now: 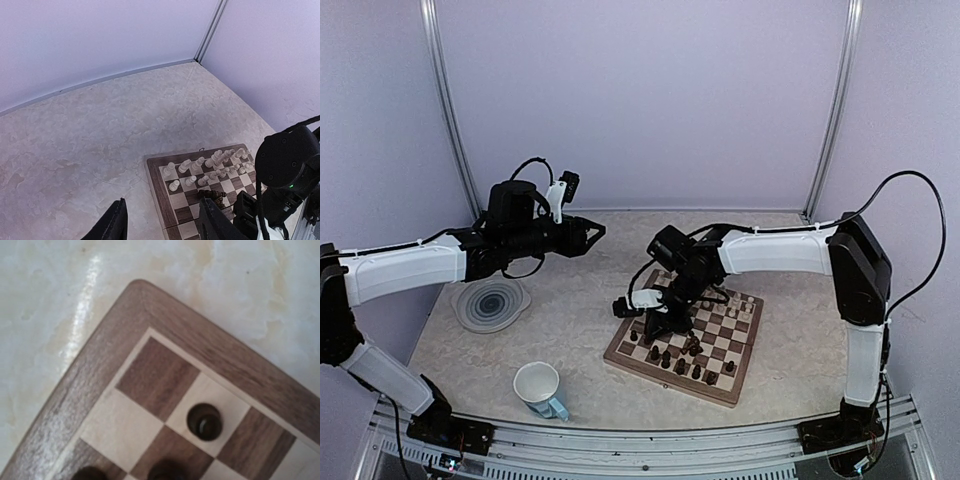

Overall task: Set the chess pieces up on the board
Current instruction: Place the pawn at g7, then pick up the pawn from the chessboard.

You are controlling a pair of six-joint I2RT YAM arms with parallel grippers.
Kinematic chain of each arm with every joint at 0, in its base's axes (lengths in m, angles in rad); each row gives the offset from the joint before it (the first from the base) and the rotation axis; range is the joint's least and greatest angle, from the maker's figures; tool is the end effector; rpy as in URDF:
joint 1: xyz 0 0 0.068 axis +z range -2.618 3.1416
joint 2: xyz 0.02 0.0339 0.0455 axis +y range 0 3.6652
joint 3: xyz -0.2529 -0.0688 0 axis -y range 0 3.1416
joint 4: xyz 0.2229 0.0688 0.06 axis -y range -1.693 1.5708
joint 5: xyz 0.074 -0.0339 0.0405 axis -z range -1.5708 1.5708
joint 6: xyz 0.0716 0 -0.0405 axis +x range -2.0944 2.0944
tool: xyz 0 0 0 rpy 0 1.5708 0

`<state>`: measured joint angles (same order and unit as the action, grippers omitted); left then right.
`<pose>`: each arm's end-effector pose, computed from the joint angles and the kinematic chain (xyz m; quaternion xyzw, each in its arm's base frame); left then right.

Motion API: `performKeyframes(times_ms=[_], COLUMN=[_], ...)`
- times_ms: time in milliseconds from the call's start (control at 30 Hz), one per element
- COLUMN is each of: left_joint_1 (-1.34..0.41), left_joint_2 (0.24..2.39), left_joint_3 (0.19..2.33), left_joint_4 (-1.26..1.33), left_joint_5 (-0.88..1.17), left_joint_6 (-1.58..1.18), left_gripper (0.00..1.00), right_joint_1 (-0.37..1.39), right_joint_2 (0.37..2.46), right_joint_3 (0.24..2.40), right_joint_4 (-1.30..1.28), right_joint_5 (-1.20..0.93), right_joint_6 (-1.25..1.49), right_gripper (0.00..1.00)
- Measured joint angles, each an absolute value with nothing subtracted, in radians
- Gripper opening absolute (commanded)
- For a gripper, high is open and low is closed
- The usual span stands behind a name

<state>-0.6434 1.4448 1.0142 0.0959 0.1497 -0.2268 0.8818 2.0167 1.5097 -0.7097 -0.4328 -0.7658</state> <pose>0.2757 -0.2201 0.2783 0.2105 0.7862 -0.2988 0.4983 0.2319 0.3288 0.1555 -0.7311 0.6255 0.2210 0.1595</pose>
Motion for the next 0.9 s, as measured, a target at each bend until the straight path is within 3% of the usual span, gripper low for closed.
performKeyframes(times_ms=[200,367,900], left_joint_1=[-0.649,-0.651,-0.659], left_joint_2=[1.445,1.448,1.462], left_joint_3=[1.014,1.015,1.016], left_joint_4=[0.096,0.095,0.083], left_joint_5=[0.150,0.150,0.149], left_joint_6=[-0.226,-0.224,-0.213], left_gripper=[0.49,0.49,0.49], right_joint_1=[0.885,0.886,0.875], right_joint_2=[2.029,2.034,1.950], right_joint_3=[1.514,1.519,1.493], right_joint_4=[-0.711,-0.712,-0.724], right_joint_5=[-0.433,-0.433,-0.440], right_joint_6=[-0.765,-0.761,-0.746], right_gripper=[0.10,0.19,0.29])
